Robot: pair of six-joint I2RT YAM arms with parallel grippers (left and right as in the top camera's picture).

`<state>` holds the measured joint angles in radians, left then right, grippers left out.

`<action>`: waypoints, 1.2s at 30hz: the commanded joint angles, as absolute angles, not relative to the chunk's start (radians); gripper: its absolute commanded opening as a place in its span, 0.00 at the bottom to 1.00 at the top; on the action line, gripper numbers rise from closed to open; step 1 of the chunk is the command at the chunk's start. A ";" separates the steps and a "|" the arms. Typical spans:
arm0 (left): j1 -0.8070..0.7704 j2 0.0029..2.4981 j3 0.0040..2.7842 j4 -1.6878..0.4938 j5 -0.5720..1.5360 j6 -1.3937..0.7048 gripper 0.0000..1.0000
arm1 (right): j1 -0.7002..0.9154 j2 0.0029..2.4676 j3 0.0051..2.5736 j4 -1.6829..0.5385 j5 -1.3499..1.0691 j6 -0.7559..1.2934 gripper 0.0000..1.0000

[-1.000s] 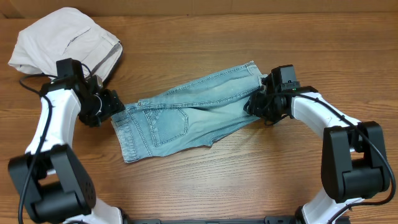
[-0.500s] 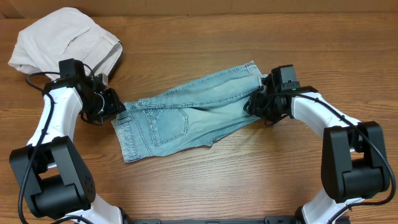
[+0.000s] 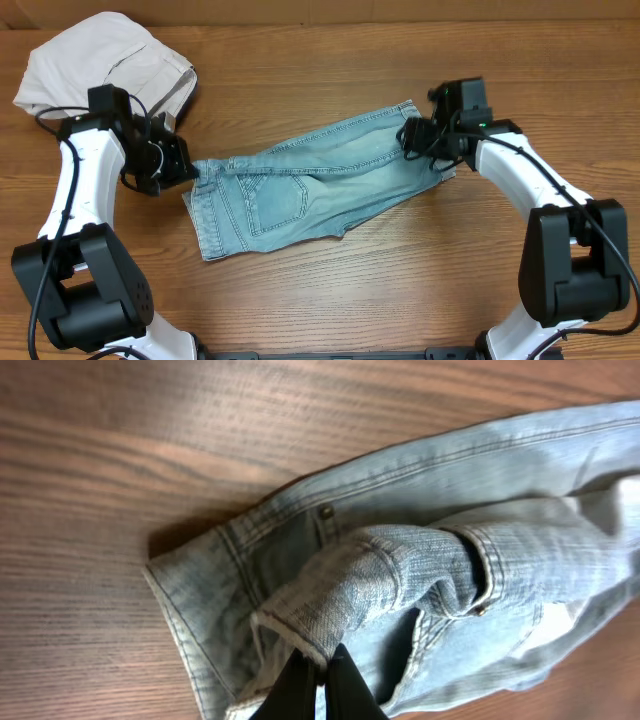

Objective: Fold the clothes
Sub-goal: 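Grasp the waistband end with the left gripper and hem end with the right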

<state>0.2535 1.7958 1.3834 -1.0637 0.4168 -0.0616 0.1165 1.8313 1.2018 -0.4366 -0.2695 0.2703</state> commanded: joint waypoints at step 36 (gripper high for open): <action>0.255 1.802 1.435 -1.077 0.442 -0.010 0.04 | 0.101 1.760 1.245 -0.447 -0.090 0.379 0.04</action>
